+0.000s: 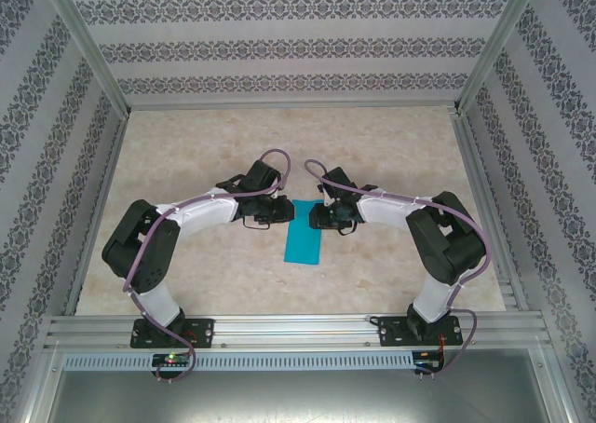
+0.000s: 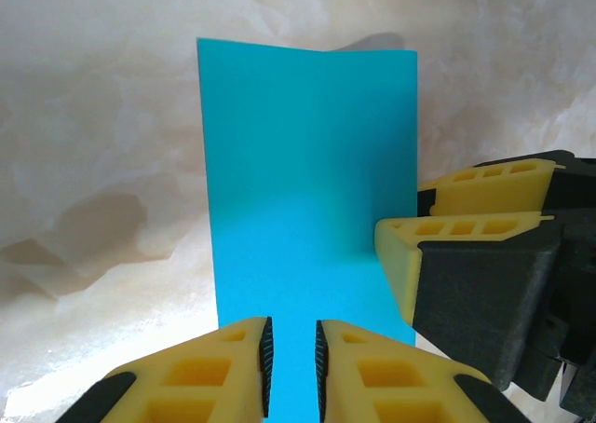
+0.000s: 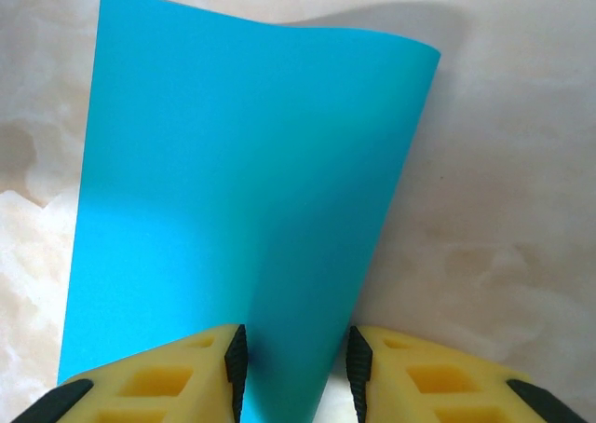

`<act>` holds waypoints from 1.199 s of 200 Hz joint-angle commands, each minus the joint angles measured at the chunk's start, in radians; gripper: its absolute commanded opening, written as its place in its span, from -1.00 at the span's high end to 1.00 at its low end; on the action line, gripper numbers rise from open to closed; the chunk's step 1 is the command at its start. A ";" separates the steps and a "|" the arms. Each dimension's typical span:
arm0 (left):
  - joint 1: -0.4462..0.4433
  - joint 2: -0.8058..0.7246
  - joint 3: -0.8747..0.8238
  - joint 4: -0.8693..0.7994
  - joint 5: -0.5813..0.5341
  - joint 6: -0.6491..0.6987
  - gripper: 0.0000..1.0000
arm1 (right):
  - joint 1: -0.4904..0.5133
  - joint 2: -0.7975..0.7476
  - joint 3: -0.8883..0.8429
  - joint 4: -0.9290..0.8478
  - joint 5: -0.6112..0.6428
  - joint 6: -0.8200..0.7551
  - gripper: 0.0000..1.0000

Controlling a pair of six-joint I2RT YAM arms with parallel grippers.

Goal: Fold a paper plane with a square sheet of paper (pick it up from the middle)
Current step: Hold the square sheet of paper at the center of the table.

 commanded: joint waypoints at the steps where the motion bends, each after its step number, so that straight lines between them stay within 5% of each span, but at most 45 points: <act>1: 0.013 -0.031 -0.009 -0.024 -0.004 0.016 0.53 | 0.008 0.041 -0.019 -0.020 0.013 -0.014 0.27; 240: 0.016 0.003 -0.001 -0.003 0.013 0.012 0.56 | -0.006 0.047 -0.021 -0.035 -0.001 -0.038 0.28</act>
